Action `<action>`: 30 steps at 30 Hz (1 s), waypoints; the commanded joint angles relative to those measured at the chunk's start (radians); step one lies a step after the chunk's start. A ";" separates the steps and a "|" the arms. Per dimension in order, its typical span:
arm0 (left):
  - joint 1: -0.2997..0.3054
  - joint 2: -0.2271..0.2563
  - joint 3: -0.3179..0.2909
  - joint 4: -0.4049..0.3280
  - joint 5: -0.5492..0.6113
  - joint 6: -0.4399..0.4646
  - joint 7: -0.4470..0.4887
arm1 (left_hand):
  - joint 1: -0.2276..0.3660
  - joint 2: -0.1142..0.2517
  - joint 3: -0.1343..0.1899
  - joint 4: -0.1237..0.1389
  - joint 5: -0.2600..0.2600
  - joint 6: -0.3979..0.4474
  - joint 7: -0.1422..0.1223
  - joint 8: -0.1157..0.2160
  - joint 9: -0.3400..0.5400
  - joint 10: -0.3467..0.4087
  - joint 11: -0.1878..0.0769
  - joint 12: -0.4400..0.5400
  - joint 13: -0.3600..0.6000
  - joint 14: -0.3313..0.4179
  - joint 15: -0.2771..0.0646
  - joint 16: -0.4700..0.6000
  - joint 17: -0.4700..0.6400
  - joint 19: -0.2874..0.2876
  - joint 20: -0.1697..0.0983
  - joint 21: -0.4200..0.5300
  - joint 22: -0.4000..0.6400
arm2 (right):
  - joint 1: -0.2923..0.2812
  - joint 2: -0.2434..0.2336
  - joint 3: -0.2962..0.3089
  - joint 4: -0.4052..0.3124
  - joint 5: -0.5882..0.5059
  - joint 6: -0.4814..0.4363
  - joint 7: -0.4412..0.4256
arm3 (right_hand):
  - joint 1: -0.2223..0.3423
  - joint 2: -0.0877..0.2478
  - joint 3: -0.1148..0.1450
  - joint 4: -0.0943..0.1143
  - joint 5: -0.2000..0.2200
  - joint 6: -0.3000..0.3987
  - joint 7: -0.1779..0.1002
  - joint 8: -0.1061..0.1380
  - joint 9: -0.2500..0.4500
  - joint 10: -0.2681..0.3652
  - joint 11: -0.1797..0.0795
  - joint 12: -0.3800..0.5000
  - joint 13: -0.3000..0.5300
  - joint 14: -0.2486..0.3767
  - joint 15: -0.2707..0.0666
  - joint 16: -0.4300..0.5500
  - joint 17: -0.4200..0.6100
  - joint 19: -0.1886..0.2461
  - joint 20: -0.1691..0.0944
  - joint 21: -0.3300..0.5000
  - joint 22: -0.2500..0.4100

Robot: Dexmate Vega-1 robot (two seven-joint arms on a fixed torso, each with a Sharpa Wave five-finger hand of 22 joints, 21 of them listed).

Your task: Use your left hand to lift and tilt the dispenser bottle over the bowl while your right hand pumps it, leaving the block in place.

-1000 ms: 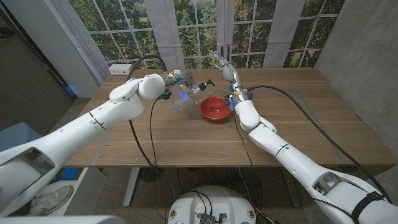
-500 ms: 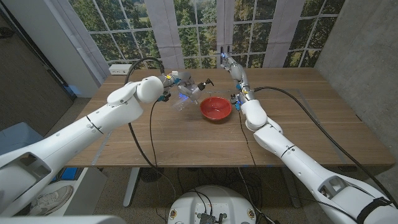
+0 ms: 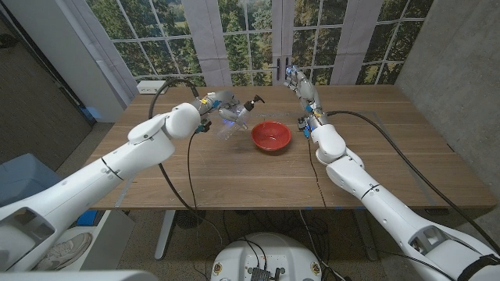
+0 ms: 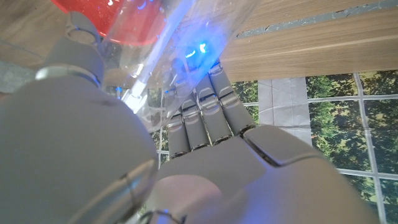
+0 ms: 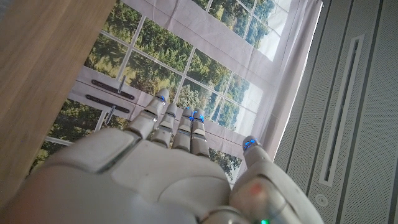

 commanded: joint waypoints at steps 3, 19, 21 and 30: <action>0.139 0.006 -0.084 -0.016 -0.084 -0.090 0.185 | 0.332 0.375 0.006 0.005 0.005 0.064 -0.073 -0.001 0.009 0.110 -0.122 0.000 0.010 0.152 -0.235 0.005 0.009 -0.007 -0.090 0.008 0.001 | -0.027 -0.025 0.036 -0.015 0.110 -0.013 0.055 | 0.004 0.039 0.002 -0.006 -0.002 0.013 0.004 0.003 0.002 0.001 0.010 0.006 0.002 0.011 0.003 0.008 0.001 0.005 0.003 0.003 0.002; 0.288 -0.031 -0.185 -0.008 -0.159 -0.209 0.381 | 0.329 0.377 0.007 0.005 0.005 0.063 -0.076 -0.001 0.025 0.109 -0.123 0.004 0.027 0.134 -0.235 0.003 0.019 -0.024 -0.087 0.021 -0.001 | -0.058 -0.038 0.069 -0.023 0.165 -0.008 0.055 | 0.006 0.040 0.003 -0.009 -0.002 0.021 0.007 0.004 0.002 0.007 0.015 0.008 0.002 0.015 0.010 0.010 0.001 0.008 0.005 0.003 0.002; 0.307 -0.046 -0.192 0.001 -0.162 -0.228 0.414 | 0.329 0.377 0.007 0.005 0.005 0.062 -0.076 -0.002 0.026 0.108 -0.123 0.004 0.028 0.133 -0.235 0.003 0.019 -0.025 -0.087 0.022 -0.002 | -0.063 -0.044 0.074 -0.029 0.171 -0.015 0.053 | 0.006 0.040 0.003 -0.009 -0.002 0.022 0.007 0.005 0.002 0.008 0.017 0.008 0.002 0.015 0.010 0.011 0.001 0.009 0.005 0.003 0.002; 0.376 -0.096 -0.220 0.025 -0.173 -0.278 0.520 | 0.326 0.377 0.006 0.005 0.004 0.062 -0.079 -0.001 0.035 0.107 -0.119 0.005 0.037 0.131 -0.236 0.006 0.026 -0.030 -0.089 0.032 -0.003 | -0.085 -0.044 0.103 -0.017 0.227 0.010 0.067 | 0.006 0.039 0.002 -0.009 -0.002 0.024 0.009 0.004 0.002 0.008 0.017 0.008 0.002 0.014 0.011 0.011 0.002 0.010 0.005 0.003 0.002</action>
